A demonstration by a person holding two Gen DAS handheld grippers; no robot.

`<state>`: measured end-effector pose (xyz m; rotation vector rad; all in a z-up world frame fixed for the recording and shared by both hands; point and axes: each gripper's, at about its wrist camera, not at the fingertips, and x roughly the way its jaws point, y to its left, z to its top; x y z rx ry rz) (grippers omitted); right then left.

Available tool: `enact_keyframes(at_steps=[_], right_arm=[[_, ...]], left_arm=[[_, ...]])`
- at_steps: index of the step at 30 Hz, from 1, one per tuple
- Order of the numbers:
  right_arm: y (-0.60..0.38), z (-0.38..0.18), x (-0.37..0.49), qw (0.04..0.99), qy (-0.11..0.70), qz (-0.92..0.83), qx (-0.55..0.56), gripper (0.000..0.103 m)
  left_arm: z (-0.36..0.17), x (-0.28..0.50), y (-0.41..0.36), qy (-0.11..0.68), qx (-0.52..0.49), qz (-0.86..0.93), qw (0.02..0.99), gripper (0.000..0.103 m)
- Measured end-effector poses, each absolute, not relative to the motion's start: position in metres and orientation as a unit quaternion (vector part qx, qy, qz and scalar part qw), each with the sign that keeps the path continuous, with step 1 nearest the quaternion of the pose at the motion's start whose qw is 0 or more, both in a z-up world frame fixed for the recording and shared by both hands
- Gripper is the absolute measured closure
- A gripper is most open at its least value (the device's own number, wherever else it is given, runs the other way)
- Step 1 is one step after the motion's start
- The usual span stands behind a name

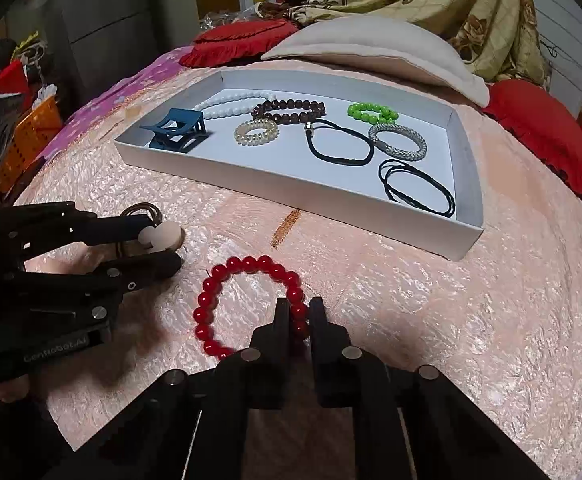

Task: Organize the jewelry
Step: 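Grasp the red bead bracelet with the right gripper while the left gripper holds the charm hair tie, then carry the charm hair tie and the red bracelet over the white box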

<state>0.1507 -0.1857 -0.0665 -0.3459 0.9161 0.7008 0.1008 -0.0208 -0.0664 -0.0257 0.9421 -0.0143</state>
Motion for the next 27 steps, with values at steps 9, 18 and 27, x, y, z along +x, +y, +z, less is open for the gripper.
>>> enact_keyframes(at_steps=[9, 18, 27], right_arm=[[-0.206, -0.033, 0.139, 0.853, 0.386, 0.34, -0.088, 0.094], [-0.215, -0.004, 0.136, 0.864, 0.377, 0.333, -0.017, 0.094], [-0.216, 0.006, 0.129, 0.87, 0.374, 0.319, -0.028, 0.095]], left_arm=[[-0.042, 0.084, -0.014, 0.409, -0.053, -0.044, 0.91, 0.065], [-0.015, 0.068, -0.016, 0.403, -0.05, -0.024, 0.914, 0.065], [0.0, 0.061, -0.015, 0.402, -0.039, 0.011, 0.915, 0.065]])
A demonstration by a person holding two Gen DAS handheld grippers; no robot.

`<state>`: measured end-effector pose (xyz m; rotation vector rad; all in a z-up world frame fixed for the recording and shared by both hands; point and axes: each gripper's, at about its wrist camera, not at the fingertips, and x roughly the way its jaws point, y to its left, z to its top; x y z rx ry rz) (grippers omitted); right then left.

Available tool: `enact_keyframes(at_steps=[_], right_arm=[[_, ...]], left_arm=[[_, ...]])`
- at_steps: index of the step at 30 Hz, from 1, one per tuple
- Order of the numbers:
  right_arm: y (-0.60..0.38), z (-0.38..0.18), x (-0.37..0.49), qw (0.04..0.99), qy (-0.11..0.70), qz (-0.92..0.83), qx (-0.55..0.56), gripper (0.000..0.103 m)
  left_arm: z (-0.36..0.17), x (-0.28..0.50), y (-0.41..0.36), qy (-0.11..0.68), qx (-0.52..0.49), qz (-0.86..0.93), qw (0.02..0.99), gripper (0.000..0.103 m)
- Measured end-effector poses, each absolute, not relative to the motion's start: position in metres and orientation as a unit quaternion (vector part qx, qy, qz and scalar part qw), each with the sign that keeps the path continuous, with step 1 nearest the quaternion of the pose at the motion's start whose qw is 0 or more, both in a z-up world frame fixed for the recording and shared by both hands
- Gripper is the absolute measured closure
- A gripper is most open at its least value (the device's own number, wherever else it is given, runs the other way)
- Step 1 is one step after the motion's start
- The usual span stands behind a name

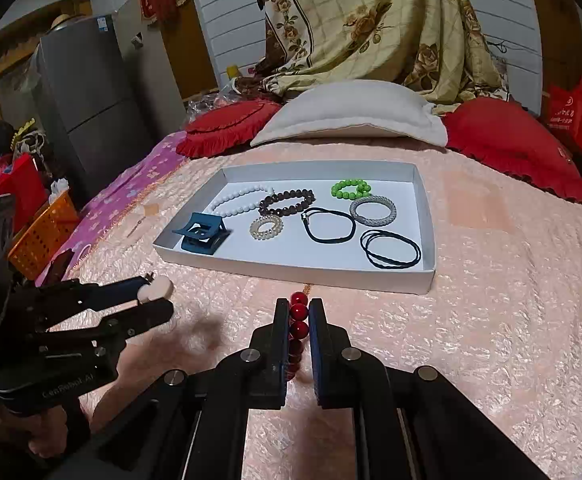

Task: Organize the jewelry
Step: 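Carry the charm hair tie and the red bracelet over the white box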

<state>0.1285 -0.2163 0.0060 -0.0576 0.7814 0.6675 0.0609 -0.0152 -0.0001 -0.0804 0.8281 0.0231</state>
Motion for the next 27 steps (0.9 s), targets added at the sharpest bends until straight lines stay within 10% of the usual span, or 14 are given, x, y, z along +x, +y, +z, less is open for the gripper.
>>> enact_keyframes(at_steps=[27], right_arm=[[-0.215, 0.041, 0.179, 0.877, 0.363, 0.314, 0.022, 0.095]], left_arm=[[0.027, 0.115, 0.012, 0.368, -0.075, 0.009, 0.927, 0.065]])
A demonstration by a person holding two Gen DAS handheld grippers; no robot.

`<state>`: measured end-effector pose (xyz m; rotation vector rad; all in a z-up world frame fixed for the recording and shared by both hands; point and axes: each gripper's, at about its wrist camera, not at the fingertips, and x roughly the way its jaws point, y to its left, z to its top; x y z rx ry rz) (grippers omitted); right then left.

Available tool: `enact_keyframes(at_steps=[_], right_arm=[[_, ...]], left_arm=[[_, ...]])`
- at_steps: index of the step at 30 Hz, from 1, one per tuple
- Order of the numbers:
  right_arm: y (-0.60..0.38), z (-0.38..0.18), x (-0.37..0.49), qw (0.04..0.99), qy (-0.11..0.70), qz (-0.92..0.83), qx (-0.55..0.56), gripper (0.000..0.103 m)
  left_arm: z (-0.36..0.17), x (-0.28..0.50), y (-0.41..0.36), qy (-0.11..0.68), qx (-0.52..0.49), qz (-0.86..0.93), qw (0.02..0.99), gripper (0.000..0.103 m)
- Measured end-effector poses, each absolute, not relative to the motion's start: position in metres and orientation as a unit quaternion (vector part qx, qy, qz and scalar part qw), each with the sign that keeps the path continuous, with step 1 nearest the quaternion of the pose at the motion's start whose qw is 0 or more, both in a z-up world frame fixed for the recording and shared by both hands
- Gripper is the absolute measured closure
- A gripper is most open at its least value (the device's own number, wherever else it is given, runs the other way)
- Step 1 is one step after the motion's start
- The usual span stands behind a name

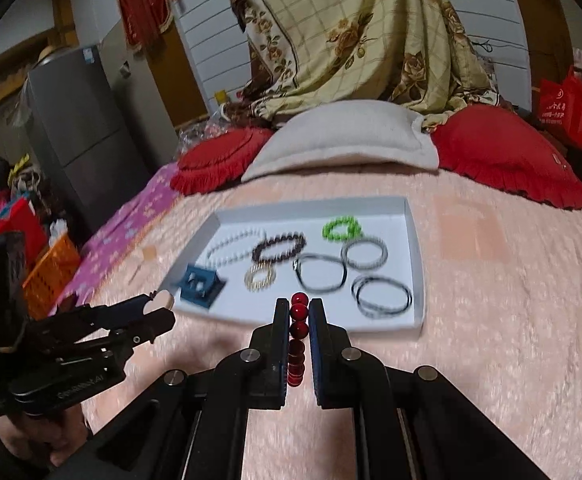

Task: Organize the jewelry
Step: 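Carry the charm hair tie and the red bracelet over the white box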

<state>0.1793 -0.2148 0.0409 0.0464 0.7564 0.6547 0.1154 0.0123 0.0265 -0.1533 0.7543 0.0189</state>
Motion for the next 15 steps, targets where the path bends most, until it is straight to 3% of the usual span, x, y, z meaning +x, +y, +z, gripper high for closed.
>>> enact_keyframes(at_steps=[7, 15], right_arm=[[-0.201, 0.045, 0.223, 0.883, 0.355, 0.304, 0.043, 0.094], [-0.181, 0.003, 0.256, 0.859, 0.401, 0.308, 0.075, 0.094]], left_arm=[[0.012, 0.178, 0.021, 0.373, -0.088, 0.005, 0.924, 0.065], [-0.036, 0.202, 0.022, 0.414, -0.078, 0.007, 0.907, 0.065]])
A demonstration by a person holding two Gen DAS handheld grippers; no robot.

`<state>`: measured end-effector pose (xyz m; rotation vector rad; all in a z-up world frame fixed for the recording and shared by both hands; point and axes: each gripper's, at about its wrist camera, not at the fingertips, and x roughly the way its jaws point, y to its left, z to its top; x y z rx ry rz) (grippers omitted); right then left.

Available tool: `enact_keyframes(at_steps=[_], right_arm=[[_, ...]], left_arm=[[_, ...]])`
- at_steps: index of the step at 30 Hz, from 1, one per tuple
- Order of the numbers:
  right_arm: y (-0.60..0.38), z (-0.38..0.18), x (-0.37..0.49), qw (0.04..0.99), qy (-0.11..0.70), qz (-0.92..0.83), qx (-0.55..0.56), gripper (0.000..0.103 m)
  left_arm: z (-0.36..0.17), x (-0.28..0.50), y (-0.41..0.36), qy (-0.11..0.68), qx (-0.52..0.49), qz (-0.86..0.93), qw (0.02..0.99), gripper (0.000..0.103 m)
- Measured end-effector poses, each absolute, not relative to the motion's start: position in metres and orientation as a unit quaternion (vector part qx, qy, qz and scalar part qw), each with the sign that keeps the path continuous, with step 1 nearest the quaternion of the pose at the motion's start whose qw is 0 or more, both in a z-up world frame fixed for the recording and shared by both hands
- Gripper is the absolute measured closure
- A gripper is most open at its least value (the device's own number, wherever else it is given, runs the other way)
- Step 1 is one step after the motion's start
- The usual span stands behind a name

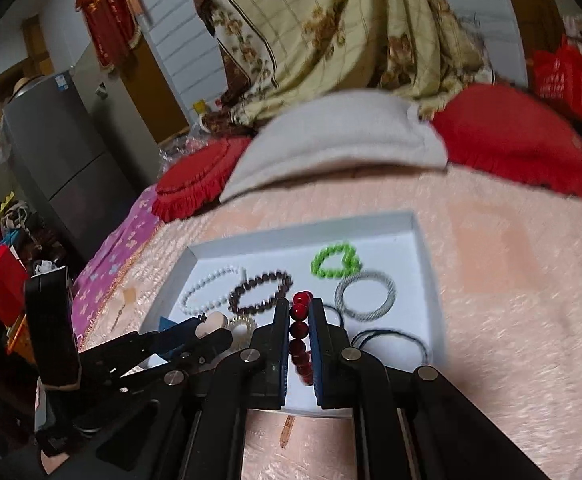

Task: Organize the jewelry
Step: 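Carry the charm hair tie and the red bracelet over the white box, then open the left gripper releasing the charm hair tie while the right gripper releases the red bracelet into the box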

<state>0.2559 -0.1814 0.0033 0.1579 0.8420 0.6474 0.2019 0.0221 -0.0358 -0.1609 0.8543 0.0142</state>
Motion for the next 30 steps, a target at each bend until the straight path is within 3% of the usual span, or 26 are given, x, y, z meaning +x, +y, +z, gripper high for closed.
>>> enact_keyframes(at_steps=[7, 16, 26, 29, 30], right_arm=[[-0.154, 0.004, 0.249, 0.856, 0.388, 0.336, 0.071, 0.094], [-0.161, -0.051, 0.277, 0.842, 0.456, 0.28, 0.064, 0.094], [-0.178, -0.059, 0.278, 0.841, 0.471, 0.262, 0.054, 0.095], [-0.18, -0.056, 0.276, 0.839, 0.467, 0.272, 0.058, 0.084], [-0.182, -0.053, 0.274, 0.842, 0.463, 0.272, 0.061, 0.072]], left_arm=[[-0.043, 0.204, 0.026, 0.425, -0.074, 0.02, 0.902, 0.066], [-0.055, 0.209, 0.026, 0.447, -0.067, 0.031, 0.892, 0.065], [-0.059, 0.213, 0.021, 0.453, -0.042, 0.038, 0.89, 0.062], [-0.056, 0.213, 0.025, 0.451, -0.064, 0.023, 0.89, 0.061], [-0.053, 0.212, 0.028, 0.447, -0.074, 0.018, 0.891, 0.061]])
